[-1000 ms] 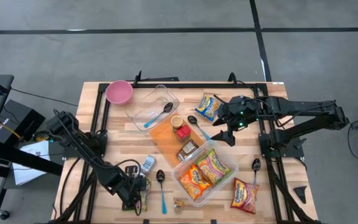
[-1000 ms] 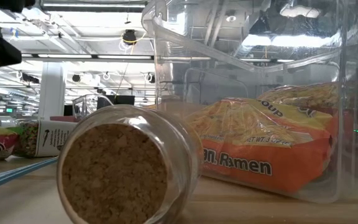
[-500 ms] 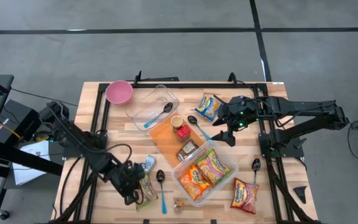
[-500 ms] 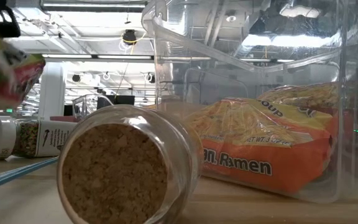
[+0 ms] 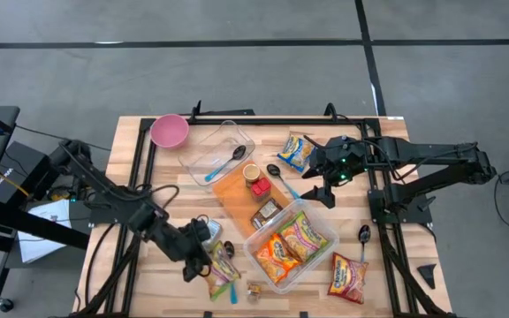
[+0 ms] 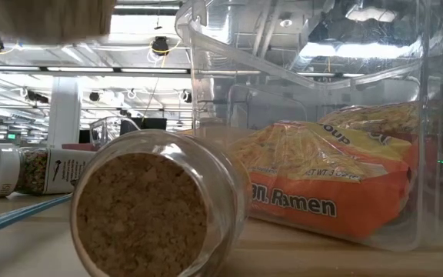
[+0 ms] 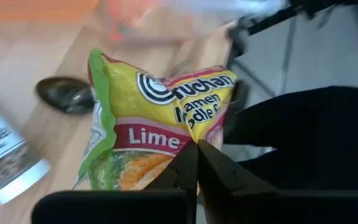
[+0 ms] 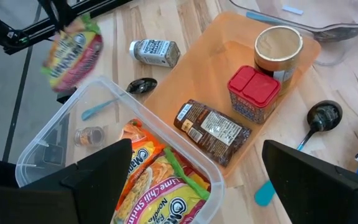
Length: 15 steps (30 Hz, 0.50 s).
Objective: Pick & Place Food Item
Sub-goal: Put the green noodle pack into the bottom transparent bin
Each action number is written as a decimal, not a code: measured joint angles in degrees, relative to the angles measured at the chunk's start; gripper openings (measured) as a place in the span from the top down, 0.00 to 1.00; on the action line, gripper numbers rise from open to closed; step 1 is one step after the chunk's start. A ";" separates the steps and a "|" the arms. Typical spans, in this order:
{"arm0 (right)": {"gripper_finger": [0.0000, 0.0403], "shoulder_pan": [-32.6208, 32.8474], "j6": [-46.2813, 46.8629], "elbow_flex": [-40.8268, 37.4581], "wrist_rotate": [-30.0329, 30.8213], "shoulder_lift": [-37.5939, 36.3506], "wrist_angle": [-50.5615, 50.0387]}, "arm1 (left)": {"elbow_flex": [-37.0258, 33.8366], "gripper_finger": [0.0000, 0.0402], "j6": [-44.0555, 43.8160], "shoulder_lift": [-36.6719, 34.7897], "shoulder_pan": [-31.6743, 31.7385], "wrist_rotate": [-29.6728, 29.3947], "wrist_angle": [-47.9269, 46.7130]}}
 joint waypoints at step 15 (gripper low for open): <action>0.12 -2.57 -1.66 0.00 0.01 0.00 -0.25 | 4.82 1.00 2.53 -2.04 11.38 3.90 9.47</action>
